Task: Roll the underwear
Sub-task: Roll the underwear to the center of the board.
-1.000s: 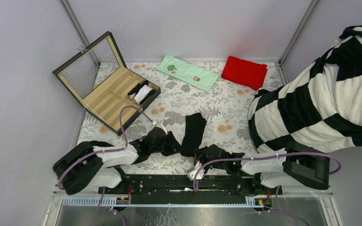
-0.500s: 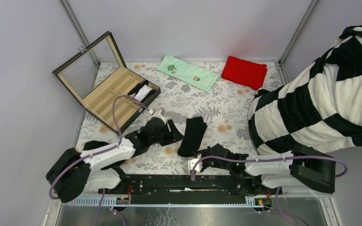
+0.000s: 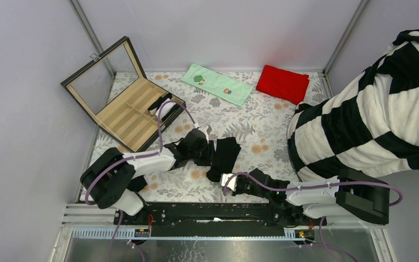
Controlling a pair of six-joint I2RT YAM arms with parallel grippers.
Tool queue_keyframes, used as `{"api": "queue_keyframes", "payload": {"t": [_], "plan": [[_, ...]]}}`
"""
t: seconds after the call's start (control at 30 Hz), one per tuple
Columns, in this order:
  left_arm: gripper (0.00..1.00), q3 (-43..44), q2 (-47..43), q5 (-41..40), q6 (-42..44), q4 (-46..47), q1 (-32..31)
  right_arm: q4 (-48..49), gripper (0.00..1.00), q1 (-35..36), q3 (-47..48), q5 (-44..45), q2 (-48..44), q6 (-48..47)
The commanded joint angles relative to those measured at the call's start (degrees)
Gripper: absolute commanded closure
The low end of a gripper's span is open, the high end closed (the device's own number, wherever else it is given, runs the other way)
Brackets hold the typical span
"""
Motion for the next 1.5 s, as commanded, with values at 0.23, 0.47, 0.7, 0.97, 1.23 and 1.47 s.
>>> {"api": "queue_keyframes", "payload": {"t": [0.23,0.47,0.7,0.97,1.23,1.47], "plan": [[0.67,-0.5,3.6,4.7,5.1,-0.6,0.4,4.8,0.99,0.2,-2.7,8.5,-2.8,22.0],[0.67,-1.4,4.4,4.2,4.9,-0.5,0.4,7.3,0.99,0.1,-5.2,10.6,-3.7,33.7],[0.68,-1.5,5.1,3.6,4.3,-0.1,0.3,5.5,1.0,0.1,-6.2,12.3,-6.0,43.0],[0.69,-2.2,0.6,-3.1,1.8,-1.4,1.3,0.6,1.0,-0.6,-8.1,13.8,-11.8,51.1],[0.69,-3.3,-4.9,-4.2,1.5,-0.3,1.9,-3.1,1.0,-2.5,-10.9,16.9,-15.8,65.7],[0.68,-5.7,-9.5,0.2,4.3,4.4,1.9,-6.5,1.0,-7.9,-10.5,11.9,-16.1,73.6]]}}
